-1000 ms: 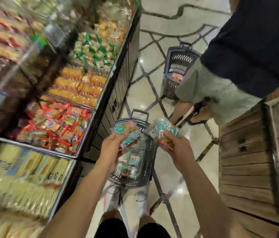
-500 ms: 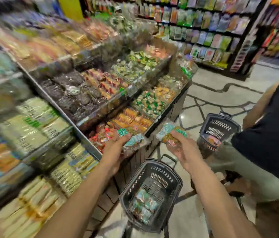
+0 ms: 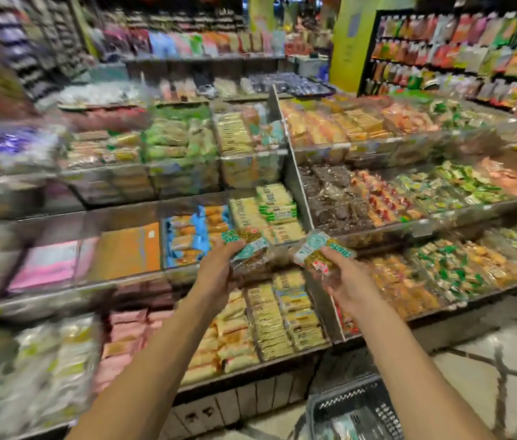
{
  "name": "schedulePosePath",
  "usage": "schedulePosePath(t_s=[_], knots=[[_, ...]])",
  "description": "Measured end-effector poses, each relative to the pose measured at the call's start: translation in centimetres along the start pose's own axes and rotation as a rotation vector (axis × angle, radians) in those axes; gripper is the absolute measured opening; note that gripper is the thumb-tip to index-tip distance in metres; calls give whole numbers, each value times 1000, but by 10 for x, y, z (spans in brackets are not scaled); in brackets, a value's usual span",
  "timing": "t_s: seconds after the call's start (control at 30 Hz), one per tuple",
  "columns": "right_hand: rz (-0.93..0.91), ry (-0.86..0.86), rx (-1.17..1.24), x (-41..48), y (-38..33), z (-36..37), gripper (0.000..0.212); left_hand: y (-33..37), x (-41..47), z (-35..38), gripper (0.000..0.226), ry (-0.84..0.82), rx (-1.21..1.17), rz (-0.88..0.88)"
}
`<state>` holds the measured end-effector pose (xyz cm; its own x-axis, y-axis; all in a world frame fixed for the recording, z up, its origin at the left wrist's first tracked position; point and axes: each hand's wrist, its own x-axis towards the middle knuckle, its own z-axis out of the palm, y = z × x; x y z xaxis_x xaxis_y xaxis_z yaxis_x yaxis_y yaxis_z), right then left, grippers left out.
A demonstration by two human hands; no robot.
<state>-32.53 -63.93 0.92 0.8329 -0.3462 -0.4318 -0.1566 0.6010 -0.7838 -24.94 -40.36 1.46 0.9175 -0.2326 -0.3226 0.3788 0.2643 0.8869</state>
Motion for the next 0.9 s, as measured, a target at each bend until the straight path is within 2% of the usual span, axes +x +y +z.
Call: schedulePosePath(t_s=[0.1, 0.23, 0.27, 0.37, 0.43, 0.63, 0.9], knots=[[20, -86, -54, 0, 33, 65, 59, 23, -13, -69, 24, 71, -42, 36], [75, -214, -78, -16, 78, 152, 45, 49, -39, -158, 19, 169, -130, 106], [90, -229, -93, -22, 88, 172, 41, 57, -48, -177, 25, 194, -144, 125], [118, -267, -130, -40, 118, 228, 32, 76, -67, -231, 64, 278, -180, 153], [128, -285, -146, -51, 137, 260, 28, 87, -77, -263, 53, 325, -189, 163], [126, -366, -203, -71, 192, 331, 40, 104, -107, -349, 30, 397, -209, 142], [180, -418, -242, -75, 241, 396, 42, 121, -120, -424, 35, 485, -217, 101]])
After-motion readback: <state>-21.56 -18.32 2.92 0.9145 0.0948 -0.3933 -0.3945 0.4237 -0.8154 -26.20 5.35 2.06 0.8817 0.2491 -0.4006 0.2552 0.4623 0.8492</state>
